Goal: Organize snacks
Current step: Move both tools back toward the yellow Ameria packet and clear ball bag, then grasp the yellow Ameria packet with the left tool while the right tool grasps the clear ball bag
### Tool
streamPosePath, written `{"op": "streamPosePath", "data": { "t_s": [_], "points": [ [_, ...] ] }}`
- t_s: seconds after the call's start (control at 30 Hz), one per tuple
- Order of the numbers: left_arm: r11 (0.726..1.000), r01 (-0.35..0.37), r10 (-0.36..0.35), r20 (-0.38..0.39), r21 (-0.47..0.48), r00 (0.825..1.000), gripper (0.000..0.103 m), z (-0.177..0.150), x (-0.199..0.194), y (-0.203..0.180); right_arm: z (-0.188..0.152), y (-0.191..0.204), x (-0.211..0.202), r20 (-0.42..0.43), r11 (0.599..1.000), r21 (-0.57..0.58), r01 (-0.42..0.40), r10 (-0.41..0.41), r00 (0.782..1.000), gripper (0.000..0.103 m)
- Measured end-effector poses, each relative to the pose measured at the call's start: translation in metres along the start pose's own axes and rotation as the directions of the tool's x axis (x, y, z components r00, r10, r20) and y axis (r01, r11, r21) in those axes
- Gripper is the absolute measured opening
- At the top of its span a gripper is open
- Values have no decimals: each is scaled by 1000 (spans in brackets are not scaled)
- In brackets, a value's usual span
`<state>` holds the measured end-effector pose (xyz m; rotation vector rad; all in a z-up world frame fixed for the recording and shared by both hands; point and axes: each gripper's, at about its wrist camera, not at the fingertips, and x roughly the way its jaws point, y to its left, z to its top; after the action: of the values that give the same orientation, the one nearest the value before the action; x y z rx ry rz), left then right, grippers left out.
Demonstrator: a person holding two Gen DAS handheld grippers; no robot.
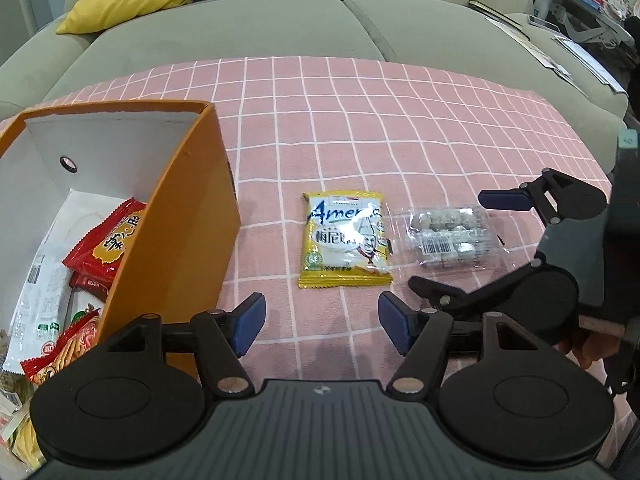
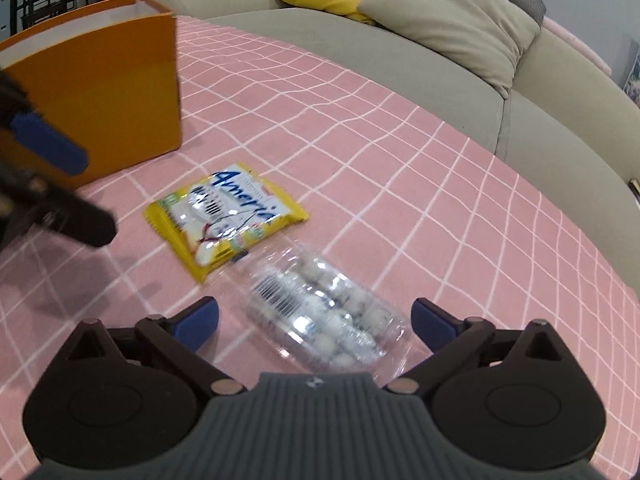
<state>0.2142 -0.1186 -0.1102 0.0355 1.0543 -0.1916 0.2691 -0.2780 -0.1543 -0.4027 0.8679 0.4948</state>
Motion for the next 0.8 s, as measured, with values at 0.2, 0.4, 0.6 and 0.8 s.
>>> {"op": "streamPosePath", "data": {
  "t_s": [0.2,0.4,0.6,0.8],
  "points": [
    [1000,-1,1,0,-4,1000,76,2,5,-2,-1,-1,-5,-9,997,64,47,-47,999,84],
    [1000,-1,1,15,5,1000,76,5,11,-7,-17,3,-22,-32,967,193,169,-166,986,59],
    [1000,0,1,22,-10,1000,76,5,16,-11,-22,11,-31,-125,890,327,317,-291,948,56],
    [999,12,-10,34,-41,999,81,9,18,-10,-17,11,-35,-82,913,337,232,-217,973,66]
  ]
}}
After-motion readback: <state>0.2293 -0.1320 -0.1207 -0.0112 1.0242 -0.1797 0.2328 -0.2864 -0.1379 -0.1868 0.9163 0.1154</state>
